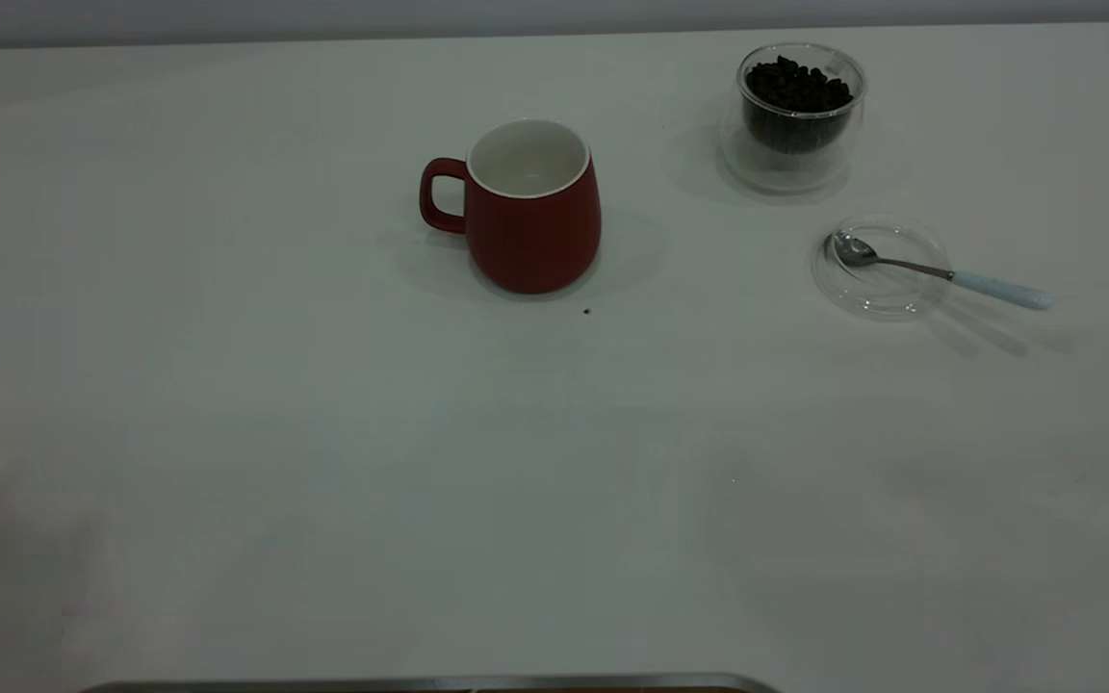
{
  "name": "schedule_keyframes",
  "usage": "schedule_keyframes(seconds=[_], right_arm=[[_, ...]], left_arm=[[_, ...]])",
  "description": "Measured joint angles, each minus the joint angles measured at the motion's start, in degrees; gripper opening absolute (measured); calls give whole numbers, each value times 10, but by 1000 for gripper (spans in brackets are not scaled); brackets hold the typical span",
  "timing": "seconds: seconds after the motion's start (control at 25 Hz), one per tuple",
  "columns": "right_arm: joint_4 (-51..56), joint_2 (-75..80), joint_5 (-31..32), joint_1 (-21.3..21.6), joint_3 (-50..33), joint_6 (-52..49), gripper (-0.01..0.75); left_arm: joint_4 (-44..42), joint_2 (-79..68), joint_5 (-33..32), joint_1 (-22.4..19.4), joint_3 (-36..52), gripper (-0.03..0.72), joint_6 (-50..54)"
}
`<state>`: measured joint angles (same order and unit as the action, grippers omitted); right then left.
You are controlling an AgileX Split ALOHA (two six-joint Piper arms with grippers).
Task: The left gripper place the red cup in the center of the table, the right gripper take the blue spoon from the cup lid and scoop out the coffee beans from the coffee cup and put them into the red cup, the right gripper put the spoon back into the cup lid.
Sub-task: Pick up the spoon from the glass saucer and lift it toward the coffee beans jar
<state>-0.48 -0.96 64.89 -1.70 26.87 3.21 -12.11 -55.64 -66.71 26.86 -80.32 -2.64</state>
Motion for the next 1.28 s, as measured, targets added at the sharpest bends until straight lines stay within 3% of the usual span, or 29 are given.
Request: schedule_keyframes(seconds=[0.4,0.52,0.72,0.84,1.0,1.28], right_arm=[[0,0,0,0,0,0,243],[0,0,0,0,0,0,243],[0,0,0,0,0,0,243],[0,0,0,0,0,0,243],[0,0,0,0,0,0,243],[0,0,0,0,0,0,243]], left_arm=[[54,291,0,-4,273,587,93],[55,371,0,-47,346,587,94],[56,464,0,-178,427,587,94],[62,499,3,-233,456,587,87],[70,532,3,-262,488,587,72],[80,558,13,-267,524,587,70]])
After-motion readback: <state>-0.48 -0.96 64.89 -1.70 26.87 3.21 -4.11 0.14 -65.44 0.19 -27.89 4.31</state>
